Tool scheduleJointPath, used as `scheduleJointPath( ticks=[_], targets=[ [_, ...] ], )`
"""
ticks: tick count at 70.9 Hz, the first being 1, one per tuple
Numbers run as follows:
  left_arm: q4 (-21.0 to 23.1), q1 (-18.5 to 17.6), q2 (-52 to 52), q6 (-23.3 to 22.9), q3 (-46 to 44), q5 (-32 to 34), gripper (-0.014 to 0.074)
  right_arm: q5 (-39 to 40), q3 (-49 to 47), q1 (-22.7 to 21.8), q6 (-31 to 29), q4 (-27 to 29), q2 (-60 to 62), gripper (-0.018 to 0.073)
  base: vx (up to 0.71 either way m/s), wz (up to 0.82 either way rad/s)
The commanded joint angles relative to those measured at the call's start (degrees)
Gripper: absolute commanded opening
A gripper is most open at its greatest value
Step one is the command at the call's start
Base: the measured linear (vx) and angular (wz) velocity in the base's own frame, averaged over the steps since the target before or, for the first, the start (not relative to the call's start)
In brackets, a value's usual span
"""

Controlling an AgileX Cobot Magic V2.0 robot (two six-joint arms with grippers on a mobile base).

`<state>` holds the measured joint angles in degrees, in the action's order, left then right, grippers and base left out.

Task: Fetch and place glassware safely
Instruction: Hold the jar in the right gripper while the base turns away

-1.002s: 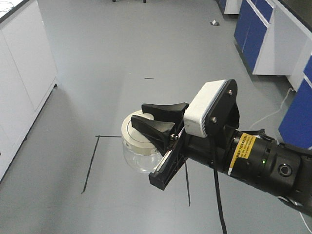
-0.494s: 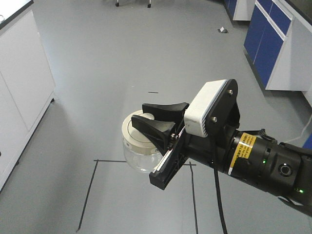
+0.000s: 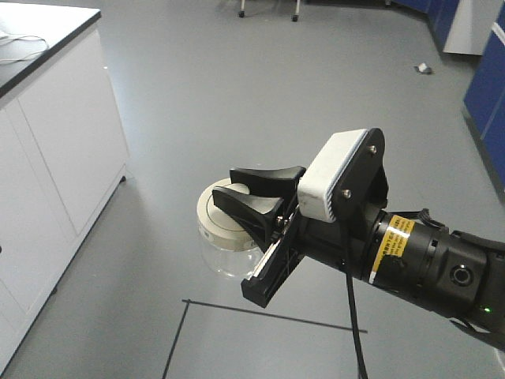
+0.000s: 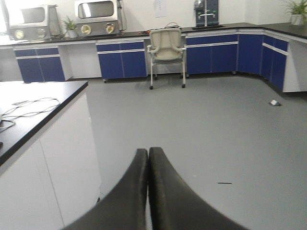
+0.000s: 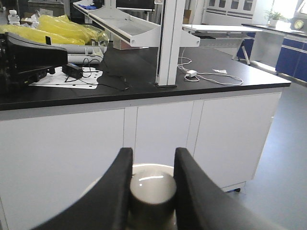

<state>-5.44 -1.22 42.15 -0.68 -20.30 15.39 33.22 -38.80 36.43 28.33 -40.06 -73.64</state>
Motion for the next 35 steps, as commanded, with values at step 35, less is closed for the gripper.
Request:
scheduleJointPath(
  ticks=[35],
  targets=[
    [0.55, -0.31, -0.15, -0.41, -1.51, 4.06, -0.0007, 4.79, -1.78, -0.10, -0.15, 1.59, 2.04, -0.0003, 0.41, -0.08]
  ],
)
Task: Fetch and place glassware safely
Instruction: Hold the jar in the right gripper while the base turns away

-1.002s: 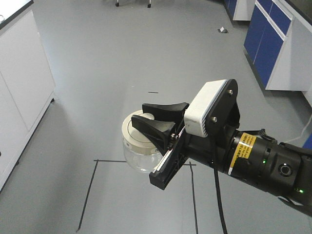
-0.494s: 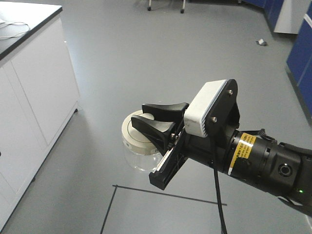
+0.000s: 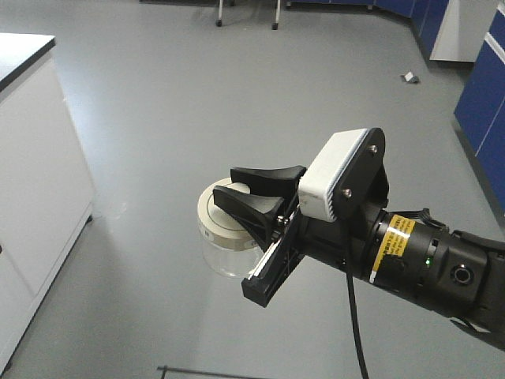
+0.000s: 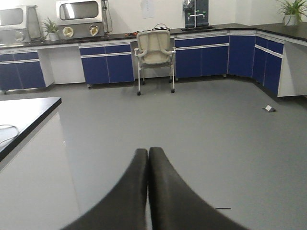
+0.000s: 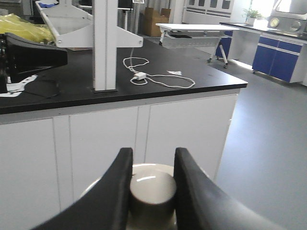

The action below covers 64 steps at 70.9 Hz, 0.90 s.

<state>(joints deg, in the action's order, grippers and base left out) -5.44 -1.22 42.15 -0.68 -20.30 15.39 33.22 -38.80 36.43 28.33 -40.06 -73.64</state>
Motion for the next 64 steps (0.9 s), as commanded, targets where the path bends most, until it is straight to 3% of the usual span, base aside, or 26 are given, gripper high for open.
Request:
scheduleJointPath(
  ticks=[1, 64],
  targets=[
    [0.55, -0.31, -0.15, -0.41, -1.51, 4.06, -0.0007, 4.79, -1.78, -0.10, -0.15, 1.59, 2.04, -0.0003, 0.41, -0.28],
    [0.55, -0.31, -0.15, -0.41, -1.51, 4.06, -0.0007, 4.79, -1.78, -0.10, -0.15, 1.59, 2.04, -0.0003, 0.43, -0.08]
  ],
)
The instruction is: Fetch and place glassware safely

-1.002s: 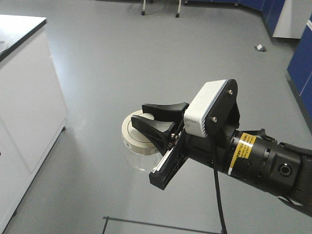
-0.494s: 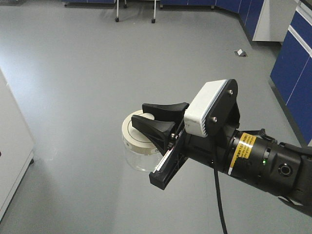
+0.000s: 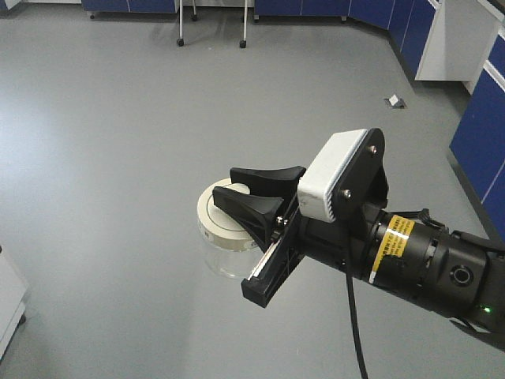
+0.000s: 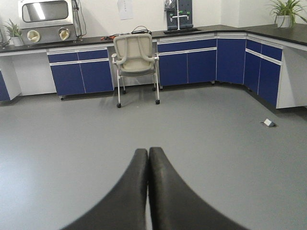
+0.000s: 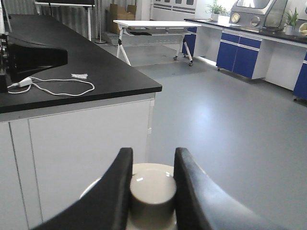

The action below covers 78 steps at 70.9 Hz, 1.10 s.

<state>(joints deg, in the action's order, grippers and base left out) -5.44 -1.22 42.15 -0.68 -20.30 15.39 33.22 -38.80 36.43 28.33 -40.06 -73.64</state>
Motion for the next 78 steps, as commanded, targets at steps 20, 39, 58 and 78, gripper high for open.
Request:
scheduleJointPath(
  ticks=[20, 39, 58, 78],
  targets=[
    [0.55, -0.31, -0.15, -0.41, -1.51, 4.06, -0.0007, 4.79, -1.78, -0.10, -0.15, 1.59, 2.04, -0.0003, 0.47, -0.01],
    [0.55, -0.31, -0.15, -0.41, -1.51, 4.06, -0.0007, 4.79, -1.78, -0.10, -0.15, 1.59, 2.04, -0.0003, 0.48, -0.09],
    [0.55, -0.31, -0.15, -0.41, -1.51, 4.04, -0.0007, 4.79, -1.78, -0.10, -0.15, 1.59, 2.04, -0.0003, 0.50, -0.11],
    [0.55, -0.31, -0.15, -0.41, -1.51, 4.03, -0.0007, 4.79, -1.78, -0.10, -0.15, 1.59, 2.04, -0.0003, 0.53, -0.01]
  ],
)
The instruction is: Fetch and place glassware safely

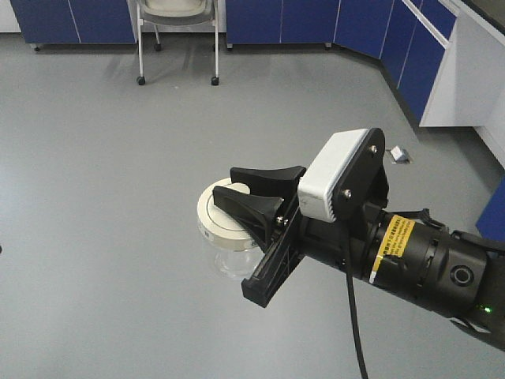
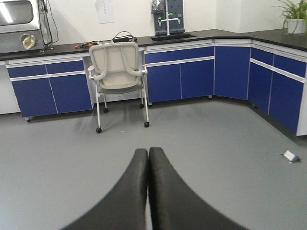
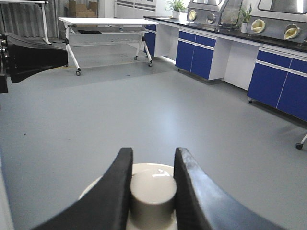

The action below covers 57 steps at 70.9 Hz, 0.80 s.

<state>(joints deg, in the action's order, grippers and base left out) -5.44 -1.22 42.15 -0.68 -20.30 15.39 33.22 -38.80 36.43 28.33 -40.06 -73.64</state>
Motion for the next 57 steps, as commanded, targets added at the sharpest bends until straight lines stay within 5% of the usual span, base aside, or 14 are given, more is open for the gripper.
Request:
scheduleJointPath(
  ticks=[1, 57],
  targets=[
    [0.55, -0.31, -0.15, -0.41, -1.51, 4.03, -0.0007, 4.79, -1.78, -0.10, -0.15, 1.59, 2.04, -0.0003, 0.55, 0.04],
    [0.55, -0.31, -0.15, -0.41, -1.51, 4.08, -0.0007, 4.79, -1.78, -0.10, -0.15, 1.59, 2.04, -0.0003, 0.60, 0.05]
  ],
)
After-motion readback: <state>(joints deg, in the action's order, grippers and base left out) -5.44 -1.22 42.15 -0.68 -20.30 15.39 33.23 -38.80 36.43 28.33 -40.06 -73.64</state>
